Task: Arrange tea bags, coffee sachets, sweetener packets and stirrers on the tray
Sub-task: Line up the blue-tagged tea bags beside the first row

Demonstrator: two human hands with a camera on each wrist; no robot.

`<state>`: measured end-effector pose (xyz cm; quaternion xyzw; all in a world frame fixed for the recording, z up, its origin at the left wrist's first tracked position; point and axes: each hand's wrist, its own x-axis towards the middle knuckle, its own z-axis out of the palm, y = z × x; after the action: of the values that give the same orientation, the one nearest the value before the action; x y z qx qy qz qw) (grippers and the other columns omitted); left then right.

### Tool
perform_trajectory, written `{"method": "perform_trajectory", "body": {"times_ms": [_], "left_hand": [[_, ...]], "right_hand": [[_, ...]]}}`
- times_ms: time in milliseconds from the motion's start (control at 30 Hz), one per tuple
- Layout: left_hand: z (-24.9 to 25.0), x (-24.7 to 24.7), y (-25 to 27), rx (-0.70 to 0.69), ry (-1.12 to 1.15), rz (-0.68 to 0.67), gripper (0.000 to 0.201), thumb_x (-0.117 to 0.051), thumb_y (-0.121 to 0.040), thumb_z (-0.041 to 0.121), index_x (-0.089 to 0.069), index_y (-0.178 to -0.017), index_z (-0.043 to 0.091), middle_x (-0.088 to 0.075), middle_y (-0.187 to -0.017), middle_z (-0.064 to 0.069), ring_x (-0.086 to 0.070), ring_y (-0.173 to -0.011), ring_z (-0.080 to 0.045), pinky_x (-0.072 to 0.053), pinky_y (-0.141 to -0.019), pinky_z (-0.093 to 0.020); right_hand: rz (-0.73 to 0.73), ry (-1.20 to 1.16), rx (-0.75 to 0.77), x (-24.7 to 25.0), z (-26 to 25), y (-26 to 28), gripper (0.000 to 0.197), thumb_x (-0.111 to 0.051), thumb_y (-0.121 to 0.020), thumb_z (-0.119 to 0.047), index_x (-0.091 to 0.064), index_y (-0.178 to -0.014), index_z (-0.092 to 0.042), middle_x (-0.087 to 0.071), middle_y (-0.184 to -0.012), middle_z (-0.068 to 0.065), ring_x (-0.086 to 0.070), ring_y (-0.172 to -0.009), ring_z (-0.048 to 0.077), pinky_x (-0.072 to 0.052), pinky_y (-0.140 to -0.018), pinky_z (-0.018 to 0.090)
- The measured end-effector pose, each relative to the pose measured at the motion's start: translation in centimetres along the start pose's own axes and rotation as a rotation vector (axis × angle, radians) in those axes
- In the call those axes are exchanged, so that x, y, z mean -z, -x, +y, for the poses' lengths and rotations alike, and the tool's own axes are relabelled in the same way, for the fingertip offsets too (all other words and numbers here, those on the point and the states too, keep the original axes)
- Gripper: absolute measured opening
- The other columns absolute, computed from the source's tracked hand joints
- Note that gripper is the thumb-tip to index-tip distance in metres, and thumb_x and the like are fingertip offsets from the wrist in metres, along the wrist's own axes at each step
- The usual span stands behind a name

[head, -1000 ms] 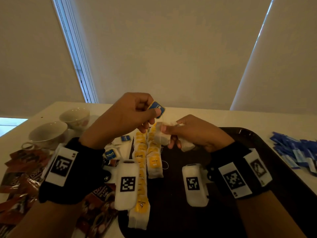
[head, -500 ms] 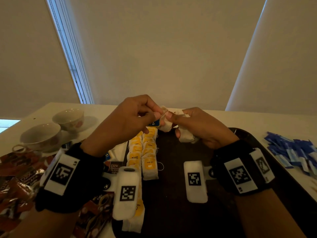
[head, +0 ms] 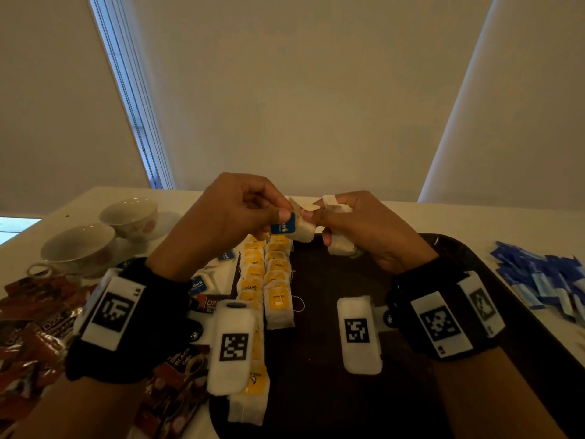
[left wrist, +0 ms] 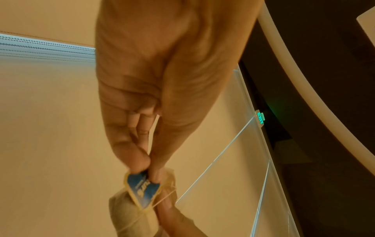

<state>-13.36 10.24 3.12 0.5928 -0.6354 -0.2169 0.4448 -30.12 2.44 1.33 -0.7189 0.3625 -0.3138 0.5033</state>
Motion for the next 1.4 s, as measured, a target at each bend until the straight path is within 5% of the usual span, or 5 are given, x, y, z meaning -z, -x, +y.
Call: {"method": "perform_trajectory", "body": {"times_ms": [200,867,1033,1267,1400], "left_hand": [[0.2,-0.1,-0.1,0.047,0.097,0.023,0.005,-0.063,-0.085,0.007,-0.062,-0.089,0.005,-0.065,-0.078,-0.012,-0.065,-0.061,-0.013,-0.06,-0.062,-0.034],[-0.8,-1.5,-0.4,0.274,0.484,-0.094,0.013,-0.06,-0.086,0.011,-0.062,-0.075,0.018,-0.061,-0.08,0.0,-0.055,-0.071,-0.009,-0.042,-0.063,-0.023],[-0.9,-1.5,-0.5,0.253,0.577,-0.087,0.008,-0.062,-0.072,0.023,-0.061,-0.076,0.017,-0.064,-0.08,-0.002,-0.06,-0.07,-0.01,-0.043,-0.061,-0.021],[-1.3,-1.8,-0.6,0.257,0.648,-0.018,0.013,-0.063,-0.069,0.028,-0.062,-0.077,0.018,-0.068,-0.082,0.003,-0.059,-0.074,-0.009,-0.042,-0.06,-0.021],[-1.3,-2.1,-0.6,0.249,0.688,-0.018,0.013,-0.063,-0.069,0.028,-0.061,-0.078,0.017,-0.068,-0.087,0.0,-0.06,-0.075,-0.009,-0.042,-0.061,-0.022]], "right_hand": [[-0.044,0.015,-0.009,0.1,-0.1,0.2,0.018,-0.063,-0.084,-0.038,-0.07,-0.084,-0.022,-0.056,-0.048,-0.001,-0.046,-0.038,0.007,-0.035,-0.038,0.018],[-0.192,0.088,0.069,-0.1,0.0,0.5,0.019,-0.059,-0.087,-0.031,-0.064,-0.088,-0.013,-0.059,-0.057,0.001,-0.05,-0.051,0.013,-0.039,-0.053,0.029],[-0.23,-0.004,0.095,0.1,-0.2,0.4,0.017,-0.059,-0.087,-0.029,-0.061,-0.097,-0.016,-0.07,-0.079,0.009,-0.053,-0.052,0.008,-0.043,-0.049,0.024],[-0.178,0.047,0.102,0.8,-0.2,0.6,0.022,-0.061,-0.088,-0.02,-0.062,-0.103,-0.003,-0.058,-0.054,-0.002,-0.051,-0.048,0.008,-0.041,-0.045,0.019],[-0.119,0.07,0.082,0.7,-0.2,0.5,0.013,-0.062,-0.088,-0.022,-0.069,-0.095,-0.013,-0.057,-0.052,0.0,-0.049,-0.044,0.008,-0.039,-0.042,0.019]]}}
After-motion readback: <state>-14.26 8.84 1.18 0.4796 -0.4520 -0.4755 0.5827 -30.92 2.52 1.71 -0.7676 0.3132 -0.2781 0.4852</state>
